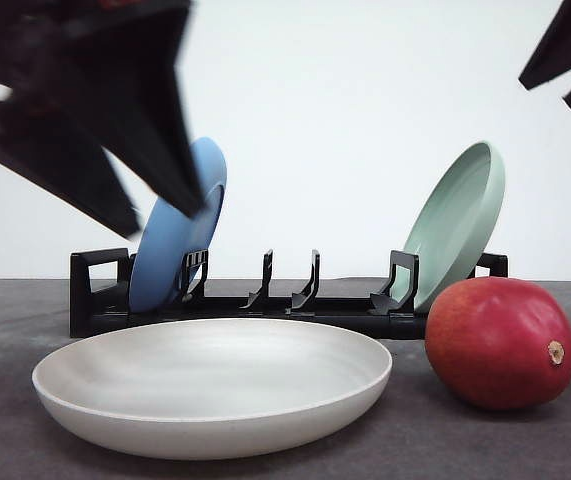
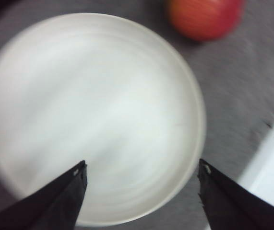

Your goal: Place pomegranate in white plate

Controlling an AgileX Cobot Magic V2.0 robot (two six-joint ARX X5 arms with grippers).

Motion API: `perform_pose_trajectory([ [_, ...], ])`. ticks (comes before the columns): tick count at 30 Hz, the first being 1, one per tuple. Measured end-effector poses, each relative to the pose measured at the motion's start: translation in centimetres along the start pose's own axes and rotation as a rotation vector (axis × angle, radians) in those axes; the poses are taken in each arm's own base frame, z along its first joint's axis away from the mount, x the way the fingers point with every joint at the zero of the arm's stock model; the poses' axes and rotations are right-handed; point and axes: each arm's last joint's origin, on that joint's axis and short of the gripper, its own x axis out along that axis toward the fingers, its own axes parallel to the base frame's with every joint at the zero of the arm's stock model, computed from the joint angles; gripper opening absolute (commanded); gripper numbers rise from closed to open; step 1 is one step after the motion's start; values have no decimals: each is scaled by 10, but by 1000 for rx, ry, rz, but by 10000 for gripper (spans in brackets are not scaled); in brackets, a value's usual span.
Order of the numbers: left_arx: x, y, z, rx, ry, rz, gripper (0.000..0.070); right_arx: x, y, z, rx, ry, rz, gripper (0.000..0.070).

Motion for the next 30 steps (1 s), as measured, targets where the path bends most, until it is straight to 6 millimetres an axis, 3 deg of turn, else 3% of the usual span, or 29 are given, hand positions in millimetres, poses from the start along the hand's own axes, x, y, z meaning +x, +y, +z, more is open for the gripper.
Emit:
perform_pose_trajectory([
  [6, -39, 36, -9, -137, -149, 123, 435, 0, 1, -6, 70, 56, 6, 426],
  [11, -64, 60, -31, -250, -231, 230, 435, 0, 1, -9, 114, 93, 7, 588],
  [17, -89, 78, -48, -353, -333, 326, 435, 5, 4, -13, 201, 156, 27, 588],
  [25, -93, 84, -51, -374, -341, 351, 435, 43, 16, -19, 263, 343, -28, 591],
  [30, -93, 83, -50, -364, -340, 345, 435, 73, 23, -24, 268, 414, -84, 634],
])
